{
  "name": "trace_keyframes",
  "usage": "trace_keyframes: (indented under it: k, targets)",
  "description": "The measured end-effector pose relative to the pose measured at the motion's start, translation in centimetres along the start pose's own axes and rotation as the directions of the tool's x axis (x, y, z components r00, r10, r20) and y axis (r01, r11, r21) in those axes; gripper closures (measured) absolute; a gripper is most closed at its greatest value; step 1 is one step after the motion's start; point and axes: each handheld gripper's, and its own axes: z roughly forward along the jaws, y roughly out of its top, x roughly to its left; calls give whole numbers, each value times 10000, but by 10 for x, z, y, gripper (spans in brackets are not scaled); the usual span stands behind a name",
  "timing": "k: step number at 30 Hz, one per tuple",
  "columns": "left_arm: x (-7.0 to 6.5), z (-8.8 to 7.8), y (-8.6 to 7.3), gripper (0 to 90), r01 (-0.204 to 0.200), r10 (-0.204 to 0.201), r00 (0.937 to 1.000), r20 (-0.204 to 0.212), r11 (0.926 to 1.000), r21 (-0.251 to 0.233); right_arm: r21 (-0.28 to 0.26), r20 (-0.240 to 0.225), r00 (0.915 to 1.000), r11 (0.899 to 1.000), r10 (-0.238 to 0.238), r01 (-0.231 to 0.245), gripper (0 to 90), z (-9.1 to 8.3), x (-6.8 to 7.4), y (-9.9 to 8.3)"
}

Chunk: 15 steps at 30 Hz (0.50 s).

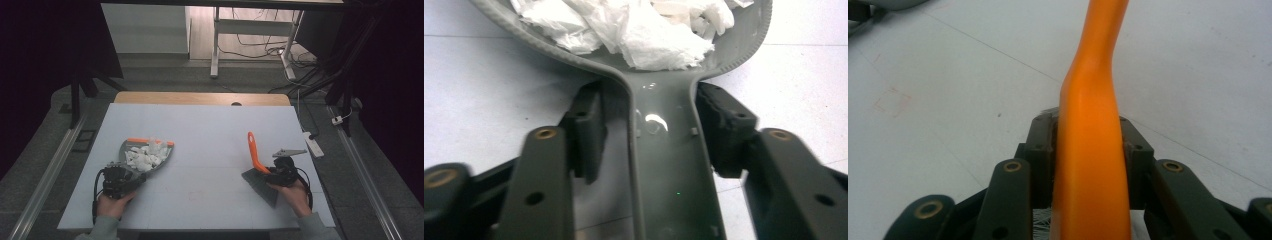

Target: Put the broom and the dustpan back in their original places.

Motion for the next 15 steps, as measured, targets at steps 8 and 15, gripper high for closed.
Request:
trace_keyframes:
  k: [8,15]
  targets:
    - [0,-6,-2,265,-417,416,9991,-80,9990,-147,356,538,9985,9993,112,-131,508,4,-9,-2]
    - [0,-9,-3,220,-713,712,9975,-25,9974,-89,603,926,9955,9979,186,-243,446,7,-15,-2]
